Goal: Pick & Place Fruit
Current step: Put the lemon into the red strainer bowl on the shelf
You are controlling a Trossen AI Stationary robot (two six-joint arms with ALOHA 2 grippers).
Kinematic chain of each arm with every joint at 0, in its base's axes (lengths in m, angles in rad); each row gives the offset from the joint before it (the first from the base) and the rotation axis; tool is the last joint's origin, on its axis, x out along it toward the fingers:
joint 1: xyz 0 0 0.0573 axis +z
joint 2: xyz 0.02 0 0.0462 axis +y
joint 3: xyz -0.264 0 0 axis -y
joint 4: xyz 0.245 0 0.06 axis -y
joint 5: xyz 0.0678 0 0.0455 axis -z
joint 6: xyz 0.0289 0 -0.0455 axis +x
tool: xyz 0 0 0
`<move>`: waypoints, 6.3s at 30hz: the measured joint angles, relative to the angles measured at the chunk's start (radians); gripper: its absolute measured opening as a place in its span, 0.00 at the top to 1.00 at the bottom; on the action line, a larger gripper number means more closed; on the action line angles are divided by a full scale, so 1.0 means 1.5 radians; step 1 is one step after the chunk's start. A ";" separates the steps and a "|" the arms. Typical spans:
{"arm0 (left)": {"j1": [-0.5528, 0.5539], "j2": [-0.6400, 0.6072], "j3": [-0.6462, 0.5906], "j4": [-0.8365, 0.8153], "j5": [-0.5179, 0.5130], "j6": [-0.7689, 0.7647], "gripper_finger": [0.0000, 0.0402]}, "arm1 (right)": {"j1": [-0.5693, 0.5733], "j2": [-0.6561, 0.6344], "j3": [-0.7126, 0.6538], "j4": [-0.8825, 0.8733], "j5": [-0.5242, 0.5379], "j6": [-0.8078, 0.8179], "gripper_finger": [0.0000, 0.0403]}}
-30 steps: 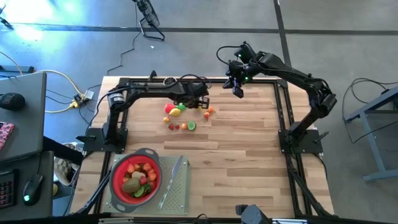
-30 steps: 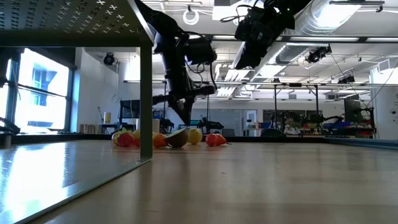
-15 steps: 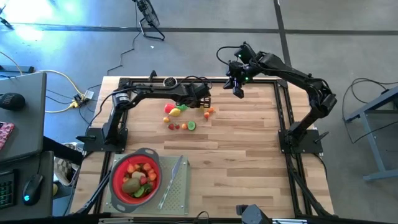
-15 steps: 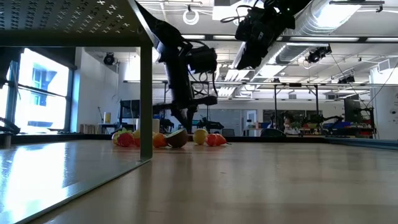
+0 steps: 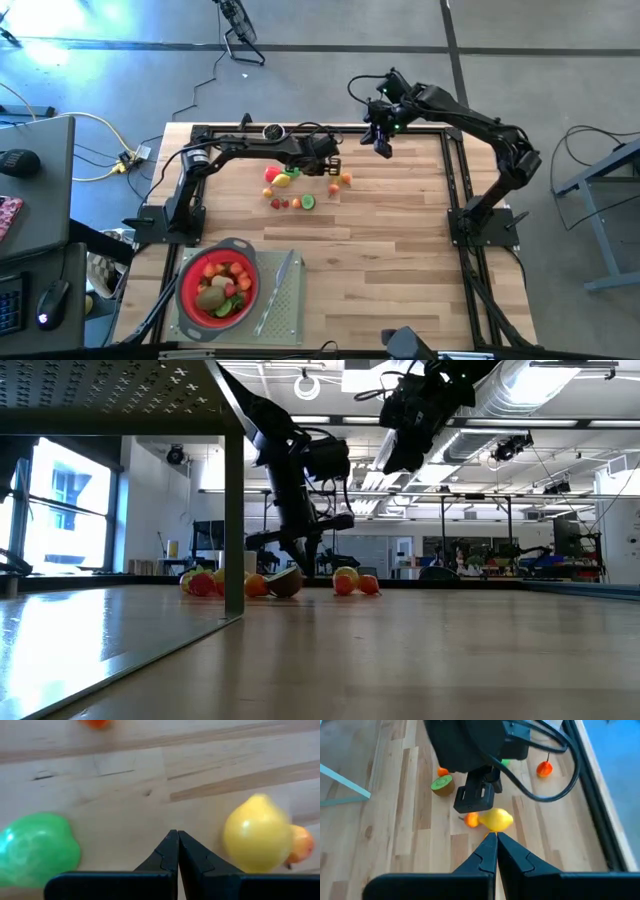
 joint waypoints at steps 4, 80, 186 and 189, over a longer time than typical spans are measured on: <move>-0.006 -0.002 0.011 -0.011 0.005 0.007 1.00 | -0.002 0.024 0.000 -0.006 -0.024 0.009 0.99; 0.004 -0.678 -0.480 0.391 0.166 0.508 1.00 | 0.257 0.071 0.000 0.241 0.195 0.321 0.99; -0.057 -0.795 -0.572 0.472 -0.008 0.438 1.00 | 0.252 0.071 0.000 0.251 0.225 0.319 0.97; -0.057 -0.795 -0.572 0.472 -0.008 0.438 1.00 | 0.252 0.071 0.000 0.251 0.228 0.314 0.89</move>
